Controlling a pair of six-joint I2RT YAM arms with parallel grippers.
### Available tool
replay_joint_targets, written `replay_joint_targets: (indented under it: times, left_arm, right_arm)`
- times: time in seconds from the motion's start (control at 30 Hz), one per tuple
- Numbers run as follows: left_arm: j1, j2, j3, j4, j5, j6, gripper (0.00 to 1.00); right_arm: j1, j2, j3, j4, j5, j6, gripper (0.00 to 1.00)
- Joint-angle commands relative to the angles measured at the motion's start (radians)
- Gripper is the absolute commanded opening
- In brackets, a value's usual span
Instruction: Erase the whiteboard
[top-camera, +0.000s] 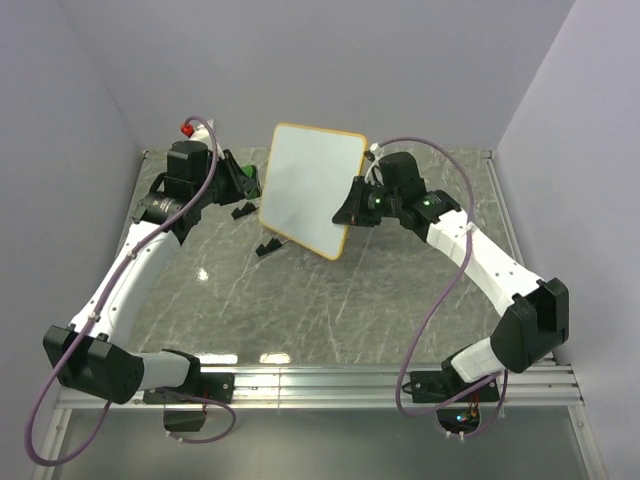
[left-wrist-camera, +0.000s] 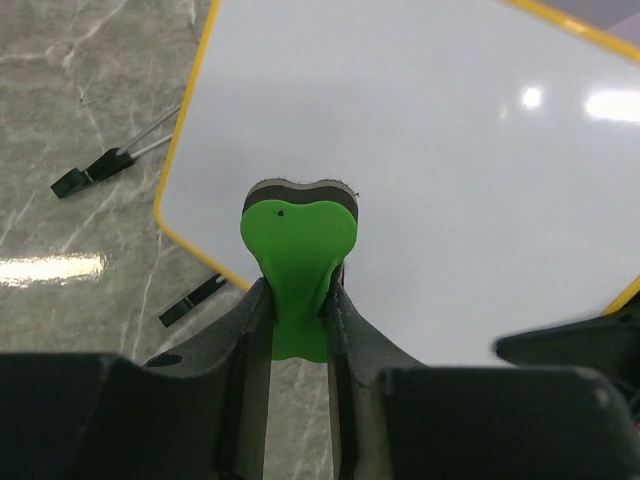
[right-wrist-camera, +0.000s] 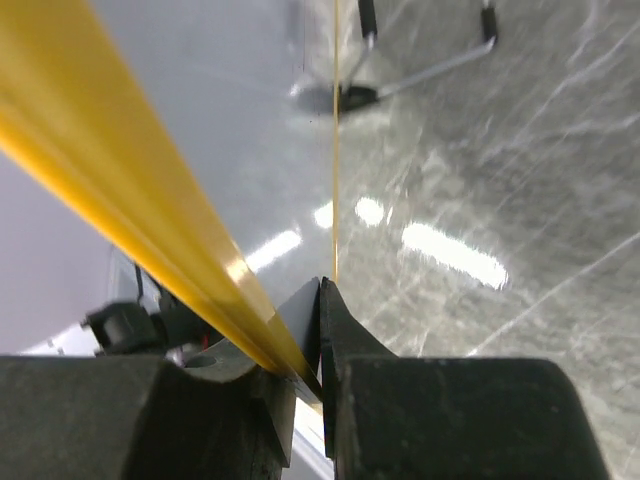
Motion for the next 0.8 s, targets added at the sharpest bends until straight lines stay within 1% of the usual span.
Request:
replay_joint_targets:
  times: [0.0, 0.13, 0.2, 0.37, 0.53, 0.7, 0.77]
  left_arm:
    - [0.0, -0.058, -0.022, 0.01, -0.025, -0.016, 0.0]
    - [0.0, -0.081, -0.056, 0.008, -0.025, -0.027, 0.0]
    - [0.0, -0.09, -0.063, 0.002, -0.028, -0.027, 0.0]
    - [0.0, -0.105, -0.088, -0.019, -0.034, -0.03, 0.0]
    - [-0.001, -0.118, -0.112, -0.021, -0.04, -0.038, 0.0]
    - [-0.003, -0.104, -0.091, -0.051, -0.051, -0.032, 0.0]
    - [-0.014, -0.098, -0.086, -0.055, -0.049, -0.033, 0.0]
  right_arm:
    - [-0.01, -0.054, 0.122, 0.275, 0.014, 0.033, 0.0]
    - [-0.009, 0.033, 0.213, 0.312, -0.02, 0.065, 0.0]
    - [-0.009, 0.063, 0.233, 0.338, -0.033, 0.08, 0.0]
    - [-0.006, 0.181, 0.31, 0.39, -0.029, 0.112, 0.0]
    - [0.033, 0.309, 0.405, 0.33, 0.031, 0.056, 0.0]
    - [0.063, 0.337, 0.359, 0.345, 0.15, 0.046, 0.0]
    - [0.07, 0.342, 0.339, 0.37, 0.169, 0.059, 0.0]
